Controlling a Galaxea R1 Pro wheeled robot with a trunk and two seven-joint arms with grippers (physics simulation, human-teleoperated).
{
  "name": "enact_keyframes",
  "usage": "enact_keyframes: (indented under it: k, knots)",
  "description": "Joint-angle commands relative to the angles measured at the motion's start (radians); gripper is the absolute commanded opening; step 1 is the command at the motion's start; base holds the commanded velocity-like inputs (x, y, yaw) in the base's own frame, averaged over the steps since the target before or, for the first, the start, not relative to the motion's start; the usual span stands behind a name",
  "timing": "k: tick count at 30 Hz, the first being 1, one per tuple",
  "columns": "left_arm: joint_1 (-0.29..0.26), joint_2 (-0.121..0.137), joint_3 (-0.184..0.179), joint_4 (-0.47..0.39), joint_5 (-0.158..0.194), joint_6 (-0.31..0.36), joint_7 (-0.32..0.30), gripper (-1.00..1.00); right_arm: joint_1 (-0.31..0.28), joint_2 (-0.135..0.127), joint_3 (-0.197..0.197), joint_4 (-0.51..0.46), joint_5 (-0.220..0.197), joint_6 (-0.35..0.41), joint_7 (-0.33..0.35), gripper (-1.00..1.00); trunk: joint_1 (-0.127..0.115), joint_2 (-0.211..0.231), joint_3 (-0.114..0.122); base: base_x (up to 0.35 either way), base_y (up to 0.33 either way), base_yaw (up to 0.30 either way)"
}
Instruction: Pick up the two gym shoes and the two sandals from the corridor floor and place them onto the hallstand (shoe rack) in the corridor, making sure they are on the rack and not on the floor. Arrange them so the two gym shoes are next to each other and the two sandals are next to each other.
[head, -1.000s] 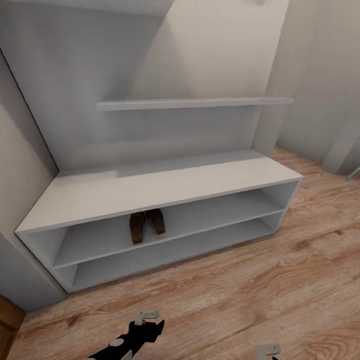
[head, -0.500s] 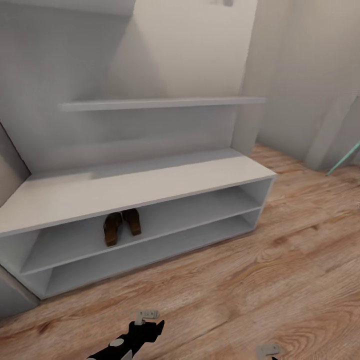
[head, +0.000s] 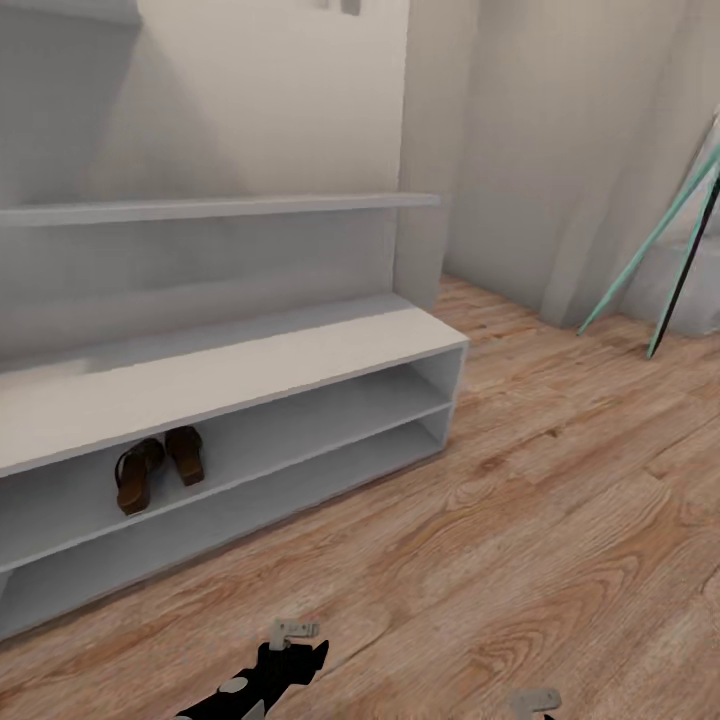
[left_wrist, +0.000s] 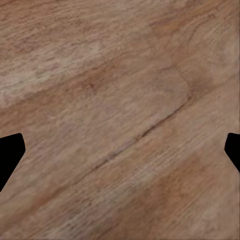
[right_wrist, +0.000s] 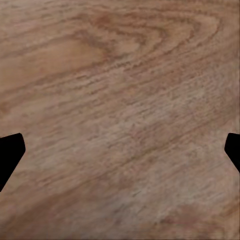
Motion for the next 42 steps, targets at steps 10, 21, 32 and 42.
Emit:
enact_keyframes:
  k: [10,21,32,42]
  knots:
    - [0.000,0.001,0.001,0.000,0.000,0.000,0.001,1.00,0.000,0.002,0.000,0.001,0.001,0.000,0.000,1.00,0.000,0.000,0.000,0.004,-0.302,-0.223]
    - [0.000,0.002,0.001,0.000,0.000,0.000,0.001,1.00,0.005,0.004,0.001,0.012,0.001,0.000,0.000,1.00,0.000,0.000,-0.010,0.074,-0.302,-0.021]
    - [0.000,0.002,0.001,0.000,0.000,0.000,0.001,1.00,0.005,0.005,0.001,0.014,0.001,0.000,0.000,1.00,0.000,0.000,-0.012,0.101,-0.302,-0.094]
    - [0.000,0.002,0.001,0.000,0.000,0.000,0.001,1.00,0.005,0.005,0.001,0.014,0.001,0.001,0.000,1.00,0.000,0.000,-0.012,0.122,-0.283,-0.252]
